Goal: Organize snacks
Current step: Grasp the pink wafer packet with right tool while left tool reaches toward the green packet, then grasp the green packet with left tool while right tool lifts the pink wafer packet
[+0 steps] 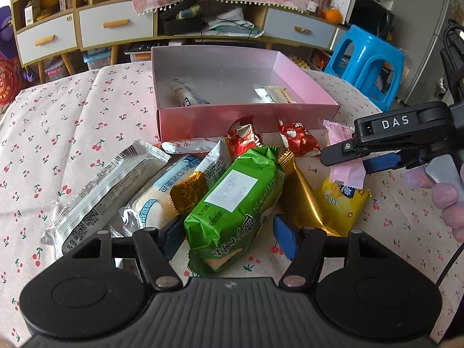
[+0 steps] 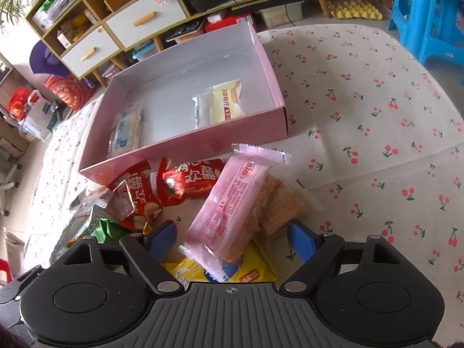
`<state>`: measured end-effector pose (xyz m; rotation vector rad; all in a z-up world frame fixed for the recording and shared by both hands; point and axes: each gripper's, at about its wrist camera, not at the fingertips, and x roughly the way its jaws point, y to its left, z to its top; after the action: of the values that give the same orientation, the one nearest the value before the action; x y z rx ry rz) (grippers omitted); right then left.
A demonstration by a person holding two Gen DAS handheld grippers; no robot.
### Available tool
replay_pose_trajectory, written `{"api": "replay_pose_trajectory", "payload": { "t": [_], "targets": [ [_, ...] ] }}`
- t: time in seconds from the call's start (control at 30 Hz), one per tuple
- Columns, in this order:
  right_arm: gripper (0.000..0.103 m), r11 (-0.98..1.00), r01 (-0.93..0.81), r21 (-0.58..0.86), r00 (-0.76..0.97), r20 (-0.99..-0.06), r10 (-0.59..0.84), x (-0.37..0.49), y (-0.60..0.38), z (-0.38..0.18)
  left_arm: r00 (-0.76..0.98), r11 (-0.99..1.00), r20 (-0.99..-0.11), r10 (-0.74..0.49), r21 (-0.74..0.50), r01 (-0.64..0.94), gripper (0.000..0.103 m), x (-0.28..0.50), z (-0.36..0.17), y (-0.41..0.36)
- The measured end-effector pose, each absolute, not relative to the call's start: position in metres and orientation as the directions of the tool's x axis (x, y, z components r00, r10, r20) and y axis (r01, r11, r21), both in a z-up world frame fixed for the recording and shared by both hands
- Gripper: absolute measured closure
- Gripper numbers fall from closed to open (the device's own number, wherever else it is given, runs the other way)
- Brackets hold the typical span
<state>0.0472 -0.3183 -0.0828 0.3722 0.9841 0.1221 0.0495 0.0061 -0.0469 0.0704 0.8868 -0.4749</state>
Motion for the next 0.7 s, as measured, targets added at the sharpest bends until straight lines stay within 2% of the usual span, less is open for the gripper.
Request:
{"api": "replay_pose_trajectory", "payload": {
  "t": [0.07, 0.23, 0.4, 0.5, 0.67, 0.7],
  "targets": [
    [0.019, 0.938, 0.06, 0.341, 0.558, -0.791, 0.252, 0.047, -0.317, -0.082, 0.533, 0.894, -0.759, -0.375, -0.143, 0.425, 0.041, 0.05, -0.046, 0.007],
    [0.027, 0.944, 0.071, 0.322, 0.563, -0.794, 0.229, 0.047, -0.319, -0.079, 0.524, 0.888, -0.762, -0.381, -0.144, 0.436, 0.04, 0.051, -0.044, 0.001],
    [0.05, 0.946, 0.075, 0.314, 0.571, -0.792, 0.217, 0.047, -0.324, -0.075, 0.515, 0.878, -0.758, -0.399, -0.154, 0.453, 0.043, 0.05, -0.041, -0.004],
    [0.059, 0.944, 0.067, 0.323, 0.569, -0.79, 0.23, 0.048, -0.328, -0.074, 0.517, 0.879, -0.761, -0.392, -0.144, 0.454, 0.045, 0.05, -0.041, -0.006],
    [0.061, 0.941, 0.06, 0.333, 0.565, -0.789, 0.243, 0.048, -0.332, -0.076, 0.527, 0.877, -0.763, -0.374, -0.107, 0.468, 0.047, 0.049, -0.041, -0.013],
    [0.065, 0.942, 0.057, 0.331, 0.565, -0.789, 0.243, 0.048, -0.332, -0.075, 0.53, 0.877, -0.764, -0.369, -0.099, 0.47, 0.048, 0.049, -0.041, -0.014]
  ]
}}
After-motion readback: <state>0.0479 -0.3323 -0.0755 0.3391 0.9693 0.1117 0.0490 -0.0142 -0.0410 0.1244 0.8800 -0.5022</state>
